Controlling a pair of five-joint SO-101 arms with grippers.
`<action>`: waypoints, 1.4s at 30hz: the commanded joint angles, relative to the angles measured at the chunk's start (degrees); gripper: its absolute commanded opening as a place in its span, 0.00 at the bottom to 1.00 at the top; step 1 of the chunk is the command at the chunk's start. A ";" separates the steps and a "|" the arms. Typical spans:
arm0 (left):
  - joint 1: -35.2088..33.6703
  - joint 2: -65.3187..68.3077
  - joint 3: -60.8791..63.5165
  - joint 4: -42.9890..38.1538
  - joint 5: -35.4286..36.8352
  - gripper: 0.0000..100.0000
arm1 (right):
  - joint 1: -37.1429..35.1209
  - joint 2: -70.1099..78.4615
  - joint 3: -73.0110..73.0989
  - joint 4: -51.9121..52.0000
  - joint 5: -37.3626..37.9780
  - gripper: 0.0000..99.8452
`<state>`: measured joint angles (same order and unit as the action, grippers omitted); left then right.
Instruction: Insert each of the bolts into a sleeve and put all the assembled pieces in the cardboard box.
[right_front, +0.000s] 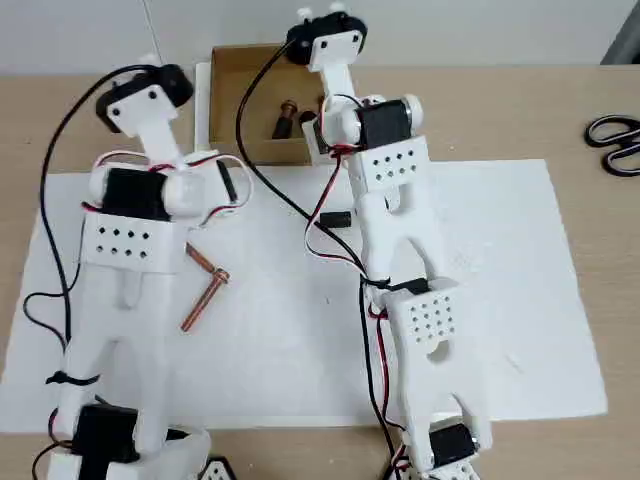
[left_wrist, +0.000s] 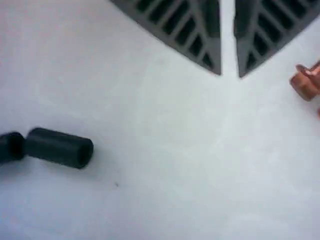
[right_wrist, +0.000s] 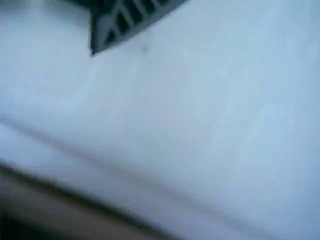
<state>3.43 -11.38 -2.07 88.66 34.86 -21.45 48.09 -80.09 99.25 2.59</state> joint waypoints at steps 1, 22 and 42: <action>-2.11 -2.64 -2.15 0.44 0.35 0.01 | -1.80 -12.79 17.76 1.19 11.34 0.18; -2.11 -2.64 -2.24 4.48 0.09 0.01 | 0.13 -21.41 46.42 -1.01 52.75 0.18; -2.37 -2.73 -2.33 6.86 0.09 0.01 | -0.04 -11.91 46.15 -10.24 65.76 0.18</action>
<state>1.14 -11.38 -2.07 95.16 34.86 -21.45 36.31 -33.76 90.99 67.38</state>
